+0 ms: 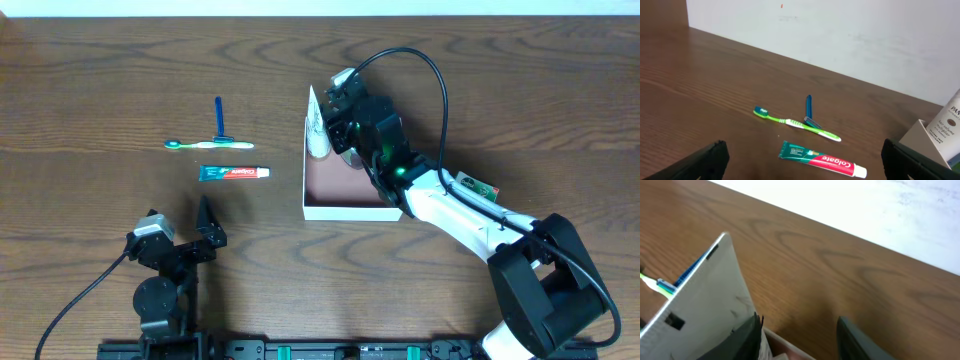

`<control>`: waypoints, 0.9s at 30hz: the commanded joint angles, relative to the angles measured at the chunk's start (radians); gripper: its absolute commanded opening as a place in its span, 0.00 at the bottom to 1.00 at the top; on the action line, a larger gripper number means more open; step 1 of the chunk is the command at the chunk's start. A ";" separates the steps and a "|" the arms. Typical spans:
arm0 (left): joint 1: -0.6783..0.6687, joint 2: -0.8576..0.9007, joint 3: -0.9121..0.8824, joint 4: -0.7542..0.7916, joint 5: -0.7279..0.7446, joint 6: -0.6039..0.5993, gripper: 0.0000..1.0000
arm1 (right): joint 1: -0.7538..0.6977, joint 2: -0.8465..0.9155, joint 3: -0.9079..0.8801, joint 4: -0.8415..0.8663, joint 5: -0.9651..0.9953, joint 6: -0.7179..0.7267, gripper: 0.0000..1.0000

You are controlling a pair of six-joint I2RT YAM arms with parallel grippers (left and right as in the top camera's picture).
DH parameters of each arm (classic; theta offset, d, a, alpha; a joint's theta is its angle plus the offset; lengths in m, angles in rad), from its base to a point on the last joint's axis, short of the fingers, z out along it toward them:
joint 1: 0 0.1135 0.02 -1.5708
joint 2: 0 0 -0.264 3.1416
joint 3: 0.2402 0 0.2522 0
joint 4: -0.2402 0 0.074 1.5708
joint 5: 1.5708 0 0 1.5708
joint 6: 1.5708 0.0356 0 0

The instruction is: Pack container

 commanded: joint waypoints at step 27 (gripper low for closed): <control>0.005 0.000 -0.019 -0.032 -0.005 0.013 0.98 | -0.074 -0.335 0.014 -0.424 0.039 0.192 0.27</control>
